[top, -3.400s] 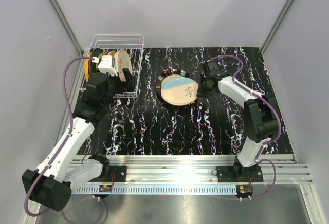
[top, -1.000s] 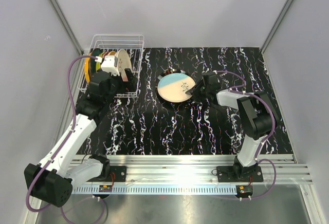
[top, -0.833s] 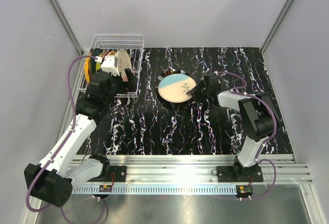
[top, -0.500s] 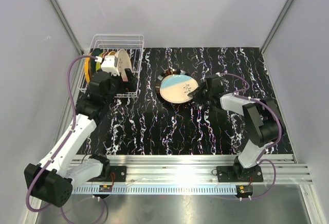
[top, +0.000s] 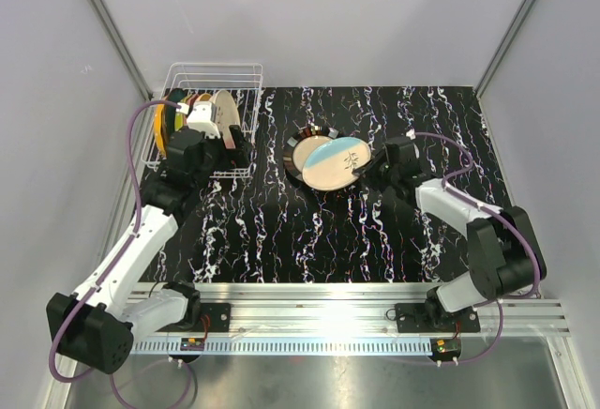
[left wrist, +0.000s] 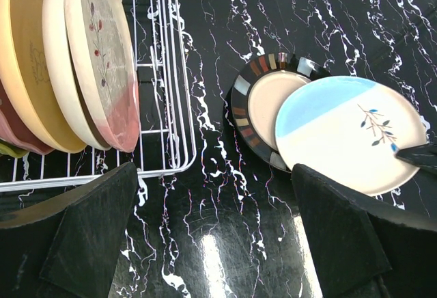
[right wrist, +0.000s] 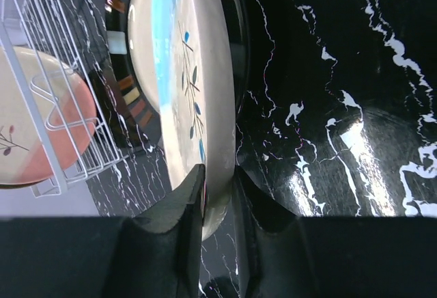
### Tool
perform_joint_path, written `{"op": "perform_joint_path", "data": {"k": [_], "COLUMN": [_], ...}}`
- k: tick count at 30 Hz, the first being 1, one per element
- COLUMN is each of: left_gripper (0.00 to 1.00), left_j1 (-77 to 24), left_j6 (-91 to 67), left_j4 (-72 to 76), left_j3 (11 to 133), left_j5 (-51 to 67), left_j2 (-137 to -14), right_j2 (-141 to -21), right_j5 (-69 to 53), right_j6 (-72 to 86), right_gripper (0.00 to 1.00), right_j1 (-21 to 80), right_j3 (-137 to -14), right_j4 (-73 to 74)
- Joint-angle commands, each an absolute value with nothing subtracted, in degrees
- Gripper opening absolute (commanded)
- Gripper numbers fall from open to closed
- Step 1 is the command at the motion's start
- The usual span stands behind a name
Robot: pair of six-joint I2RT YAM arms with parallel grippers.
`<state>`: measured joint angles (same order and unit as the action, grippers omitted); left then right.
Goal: Load the plates into the dish rack
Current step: Grab a plate with the right arm
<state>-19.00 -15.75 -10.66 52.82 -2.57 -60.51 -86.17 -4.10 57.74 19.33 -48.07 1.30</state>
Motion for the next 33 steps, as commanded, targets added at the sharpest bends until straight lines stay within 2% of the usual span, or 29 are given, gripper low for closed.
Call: {"op": "perform_joint_path", "data": {"k": [1, 9, 22, 33], "left_gripper": [0.99, 0.99, 0.99, 0.99], "left_j1": [-18.9, -19.1, -20.5, -23.5], "left_j6": [-16.3, -16.1, -16.4, -29.4], "left_j4": [-8.3, -8.3, -8.1, -6.2], "left_j3": [52.7, 52.7, 52.6, 51.5], "left_j5": [-2.2, -2.9, -1.6, 7.1], "left_j2": [-60.6, -60.6, -61.7, -70.9], "right_j2": [-81.7, -77.2, -64.5, -48.3], "right_j5": [-1.2, -1.8, 1.0, 9.8], "right_j6": [57.1, 59.8, 62.0, 59.5], "right_gripper": [0.0, 0.0, 0.0, 0.0], "right_j1": [18.5, 17.9, 15.6, 14.1], "right_j3": [-48.7, -48.9, -48.2, -44.7], "right_j4": [1.2, -2.3, 5.4, 17.7]}}
